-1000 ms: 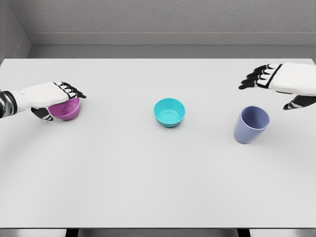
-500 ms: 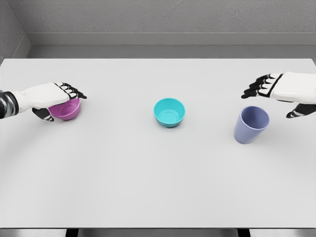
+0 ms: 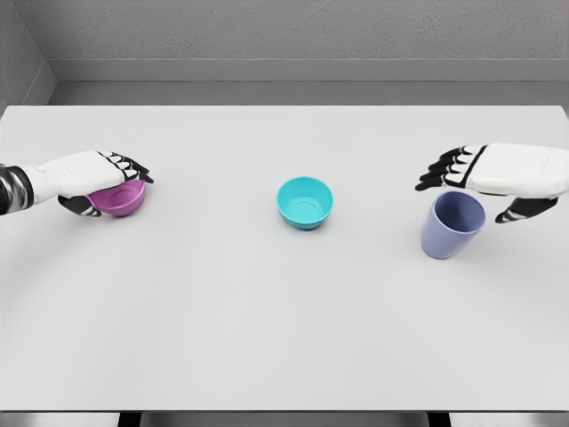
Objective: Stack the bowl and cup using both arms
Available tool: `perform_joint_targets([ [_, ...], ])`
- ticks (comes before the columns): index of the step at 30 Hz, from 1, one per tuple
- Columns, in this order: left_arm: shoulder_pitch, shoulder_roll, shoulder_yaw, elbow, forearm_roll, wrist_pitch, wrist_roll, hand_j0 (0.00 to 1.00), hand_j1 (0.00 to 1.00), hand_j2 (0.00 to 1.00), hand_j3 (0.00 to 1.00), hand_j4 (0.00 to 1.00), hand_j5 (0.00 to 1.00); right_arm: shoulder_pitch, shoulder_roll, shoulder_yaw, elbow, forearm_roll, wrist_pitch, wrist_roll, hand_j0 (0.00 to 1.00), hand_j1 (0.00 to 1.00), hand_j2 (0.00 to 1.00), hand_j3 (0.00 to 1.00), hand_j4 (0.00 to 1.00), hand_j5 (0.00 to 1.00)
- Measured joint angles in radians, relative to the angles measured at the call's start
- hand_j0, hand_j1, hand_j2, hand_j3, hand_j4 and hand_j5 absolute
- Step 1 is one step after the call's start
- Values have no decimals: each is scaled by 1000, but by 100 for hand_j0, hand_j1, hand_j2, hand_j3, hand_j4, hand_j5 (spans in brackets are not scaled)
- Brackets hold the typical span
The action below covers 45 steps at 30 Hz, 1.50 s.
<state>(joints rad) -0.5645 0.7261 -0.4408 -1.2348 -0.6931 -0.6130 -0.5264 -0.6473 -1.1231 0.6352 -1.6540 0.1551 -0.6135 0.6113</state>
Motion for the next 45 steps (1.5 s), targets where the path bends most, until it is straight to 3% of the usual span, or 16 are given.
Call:
perform_joint_targets([
  [16, 11, 10, 0, -22, 3, -1, -1, 70, 70, 70, 70, 70, 70, 3, 15, 42, -1, 1, 0, 0, 100, 100, 100, 100, 100, 100],
  [45, 14, 10, 3, -247, 14, 0, -4, 67, 67, 67, 67, 67, 67, -2, 30, 63, 11, 17, 0, 0, 100, 100, 100, 100, 100, 100],
])
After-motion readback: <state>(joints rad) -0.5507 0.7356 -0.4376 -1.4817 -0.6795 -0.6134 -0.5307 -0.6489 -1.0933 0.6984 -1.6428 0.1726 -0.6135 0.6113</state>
